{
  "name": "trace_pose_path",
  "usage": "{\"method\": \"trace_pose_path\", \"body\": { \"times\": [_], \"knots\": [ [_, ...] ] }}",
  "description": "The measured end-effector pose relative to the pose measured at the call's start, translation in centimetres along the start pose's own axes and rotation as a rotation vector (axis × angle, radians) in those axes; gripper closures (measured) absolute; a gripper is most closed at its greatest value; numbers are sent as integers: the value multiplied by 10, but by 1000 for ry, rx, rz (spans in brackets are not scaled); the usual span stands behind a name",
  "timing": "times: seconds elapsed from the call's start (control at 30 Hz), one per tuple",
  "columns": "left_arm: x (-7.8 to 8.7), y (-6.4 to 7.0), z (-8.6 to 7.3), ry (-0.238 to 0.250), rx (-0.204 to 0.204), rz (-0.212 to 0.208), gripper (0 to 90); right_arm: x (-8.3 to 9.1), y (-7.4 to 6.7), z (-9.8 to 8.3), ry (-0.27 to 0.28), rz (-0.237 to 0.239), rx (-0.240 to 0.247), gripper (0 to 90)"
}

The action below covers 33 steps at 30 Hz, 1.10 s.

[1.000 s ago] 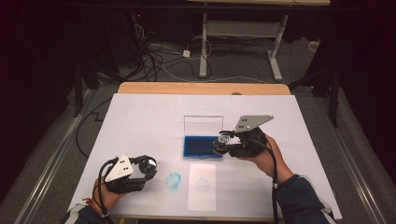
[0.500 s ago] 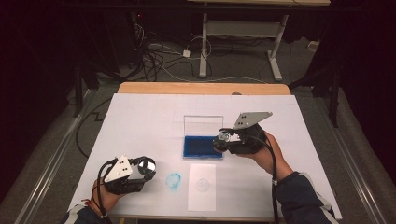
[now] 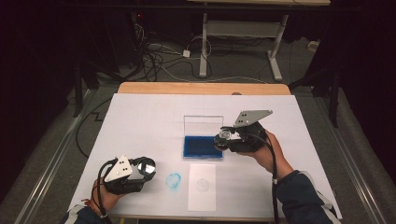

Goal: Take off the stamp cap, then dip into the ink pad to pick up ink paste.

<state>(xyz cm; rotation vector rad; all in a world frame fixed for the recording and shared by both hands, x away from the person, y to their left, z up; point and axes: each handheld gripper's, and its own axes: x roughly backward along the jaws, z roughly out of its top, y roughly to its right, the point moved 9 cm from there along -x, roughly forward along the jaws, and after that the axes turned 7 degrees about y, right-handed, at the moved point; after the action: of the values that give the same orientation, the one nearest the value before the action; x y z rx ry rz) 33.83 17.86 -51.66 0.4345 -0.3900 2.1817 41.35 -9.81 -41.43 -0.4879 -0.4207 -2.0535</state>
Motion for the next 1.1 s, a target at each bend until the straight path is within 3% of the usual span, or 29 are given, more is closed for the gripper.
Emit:
{"method": "trace_pose_path", "body": {
  "times": [0.6, 1.1],
  "knots": [
    [-5, 0, 1, -4, 4, -18, 364, -5, 7, 5, -37, -13, 19, 567],
    [-5, 3, 1, -6, 0, -22, 364, -43, 11, -4, -97, 8, 23, 567]
  ]
}}
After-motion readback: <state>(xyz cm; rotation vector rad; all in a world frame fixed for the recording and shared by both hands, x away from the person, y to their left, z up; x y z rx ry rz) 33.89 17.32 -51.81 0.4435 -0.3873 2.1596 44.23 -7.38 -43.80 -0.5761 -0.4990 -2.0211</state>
